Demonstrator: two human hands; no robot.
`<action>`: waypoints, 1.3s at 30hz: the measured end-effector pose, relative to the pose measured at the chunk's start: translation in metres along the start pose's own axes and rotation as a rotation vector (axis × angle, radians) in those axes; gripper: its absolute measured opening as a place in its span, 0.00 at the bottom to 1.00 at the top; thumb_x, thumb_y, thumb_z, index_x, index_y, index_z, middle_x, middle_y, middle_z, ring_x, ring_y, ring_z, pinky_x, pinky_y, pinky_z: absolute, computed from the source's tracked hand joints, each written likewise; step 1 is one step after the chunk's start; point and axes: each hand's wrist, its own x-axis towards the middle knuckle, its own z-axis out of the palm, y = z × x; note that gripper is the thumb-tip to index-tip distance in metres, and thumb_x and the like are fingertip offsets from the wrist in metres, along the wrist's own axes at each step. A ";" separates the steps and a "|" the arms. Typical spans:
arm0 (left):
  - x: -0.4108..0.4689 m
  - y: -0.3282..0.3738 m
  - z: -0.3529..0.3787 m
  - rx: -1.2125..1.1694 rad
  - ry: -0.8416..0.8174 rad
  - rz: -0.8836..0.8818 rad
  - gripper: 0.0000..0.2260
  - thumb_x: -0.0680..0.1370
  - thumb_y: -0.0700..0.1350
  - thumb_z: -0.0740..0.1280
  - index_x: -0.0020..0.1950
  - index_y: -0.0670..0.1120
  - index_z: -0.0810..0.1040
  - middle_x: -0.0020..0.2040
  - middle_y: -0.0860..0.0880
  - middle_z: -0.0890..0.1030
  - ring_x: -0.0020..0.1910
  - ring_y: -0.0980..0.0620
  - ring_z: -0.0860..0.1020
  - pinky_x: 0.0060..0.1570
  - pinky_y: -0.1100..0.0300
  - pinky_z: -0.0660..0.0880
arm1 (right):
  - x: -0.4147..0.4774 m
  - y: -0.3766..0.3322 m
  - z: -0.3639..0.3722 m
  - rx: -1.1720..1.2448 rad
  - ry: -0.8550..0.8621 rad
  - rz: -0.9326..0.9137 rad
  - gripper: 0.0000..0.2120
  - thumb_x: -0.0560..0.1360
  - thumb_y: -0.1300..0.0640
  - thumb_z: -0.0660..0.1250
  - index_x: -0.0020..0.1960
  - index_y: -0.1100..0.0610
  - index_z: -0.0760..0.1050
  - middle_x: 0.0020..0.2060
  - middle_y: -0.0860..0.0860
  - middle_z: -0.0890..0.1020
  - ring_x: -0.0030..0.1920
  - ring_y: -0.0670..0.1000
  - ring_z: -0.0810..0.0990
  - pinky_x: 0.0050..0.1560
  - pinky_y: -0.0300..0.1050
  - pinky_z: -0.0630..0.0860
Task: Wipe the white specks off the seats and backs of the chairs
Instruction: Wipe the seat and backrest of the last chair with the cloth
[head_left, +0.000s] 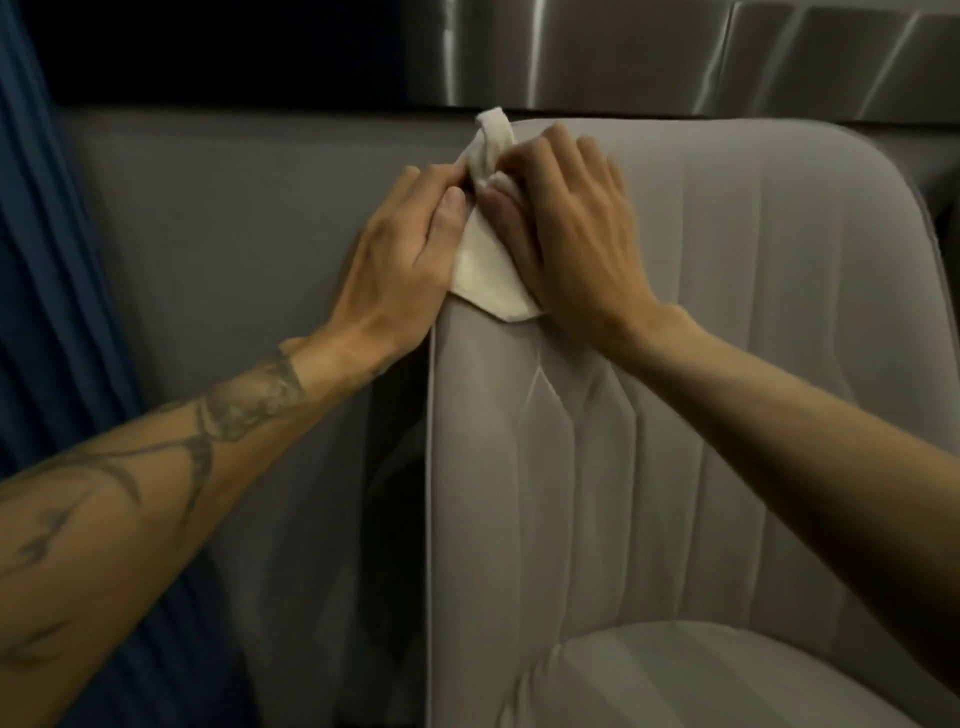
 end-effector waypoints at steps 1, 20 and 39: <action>-0.002 0.001 0.001 0.004 0.007 -0.003 0.17 0.88 0.46 0.54 0.72 0.44 0.75 0.62 0.46 0.77 0.58 0.57 0.75 0.55 0.70 0.69 | -0.012 -0.003 0.002 0.026 0.033 0.034 0.16 0.84 0.48 0.59 0.54 0.60 0.76 0.48 0.57 0.77 0.46 0.57 0.74 0.48 0.56 0.71; -0.020 0.015 0.032 0.123 0.141 -0.126 0.26 0.85 0.58 0.50 0.81 0.51 0.65 0.68 0.47 0.73 0.61 0.49 0.75 0.63 0.44 0.74 | -0.157 -0.030 -0.006 0.114 -0.016 0.089 0.09 0.83 0.50 0.60 0.52 0.56 0.72 0.43 0.56 0.75 0.42 0.58 0.72 0.45 0.54 0.69; -0.019 0.010 0.031 0.151 0.125 -0.098 0.25 0.86 0.57 0.49 0.80 0.50 0.66 0.68 0.47 0.73 0.61 0.47 0.76 0.61 0.47 0.74 | -0.165 -0.052 -0.024 0.207 -0.140 -0.008 0.10 0.83 0.51 0.60 0.51 0.57 0.72 0.41 0.56 0.76 0.39 0.56 0.71 0.42 0.53 0.69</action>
